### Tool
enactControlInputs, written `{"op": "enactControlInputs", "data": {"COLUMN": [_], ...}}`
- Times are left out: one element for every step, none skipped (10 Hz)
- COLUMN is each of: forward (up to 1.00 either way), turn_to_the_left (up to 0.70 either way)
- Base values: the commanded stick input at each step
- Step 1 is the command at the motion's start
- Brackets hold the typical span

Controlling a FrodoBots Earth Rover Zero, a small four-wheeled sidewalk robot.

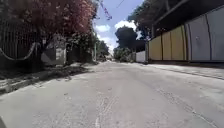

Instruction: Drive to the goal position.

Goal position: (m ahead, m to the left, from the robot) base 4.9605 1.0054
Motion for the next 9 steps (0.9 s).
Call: {"op": "enactControlInputs", "data": {"forward": [0.7, 0.7, 0.7, 0.7, 0.7, 0.7, 0.7, 0.7, 0.7], "turn_to_the_left": [0.0, 0.0, 0.0, 0.0, 0.0, 0.0, 0.0, 0.0, 0.0]}}
